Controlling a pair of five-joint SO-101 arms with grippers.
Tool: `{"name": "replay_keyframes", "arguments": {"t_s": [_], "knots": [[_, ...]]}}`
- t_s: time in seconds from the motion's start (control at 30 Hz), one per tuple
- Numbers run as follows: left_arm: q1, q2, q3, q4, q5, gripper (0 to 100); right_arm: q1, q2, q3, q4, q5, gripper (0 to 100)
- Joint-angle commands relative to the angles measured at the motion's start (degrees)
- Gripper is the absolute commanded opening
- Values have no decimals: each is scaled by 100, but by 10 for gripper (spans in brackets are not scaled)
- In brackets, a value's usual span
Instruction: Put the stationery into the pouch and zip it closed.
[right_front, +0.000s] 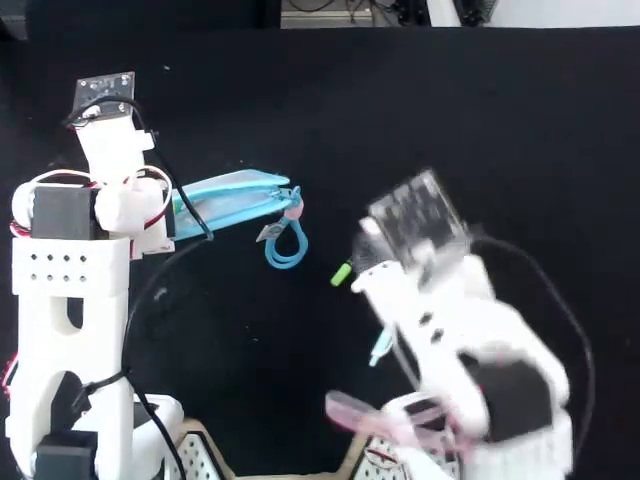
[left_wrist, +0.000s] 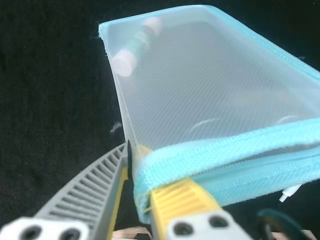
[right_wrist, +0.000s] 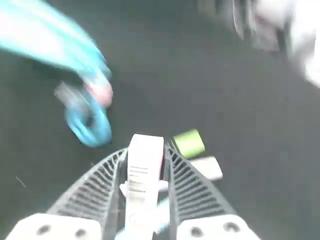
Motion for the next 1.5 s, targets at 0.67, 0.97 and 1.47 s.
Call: {"name": "replay_keyframes", "arguments": {"t_s": [0.67, 0.97, 1.47], "knots": [[57, 26, 163, -70, 26, 30, -2813, -681, 4048, -8607, -1618, 11], [57, 26, 163, -70, 26, 30, -2778, -356, 4426, -9134, -1574, 11], [57, 35, 171, -62, 26, 30, -2664, 1446, 3899, -10259, -1574, 11]]}}
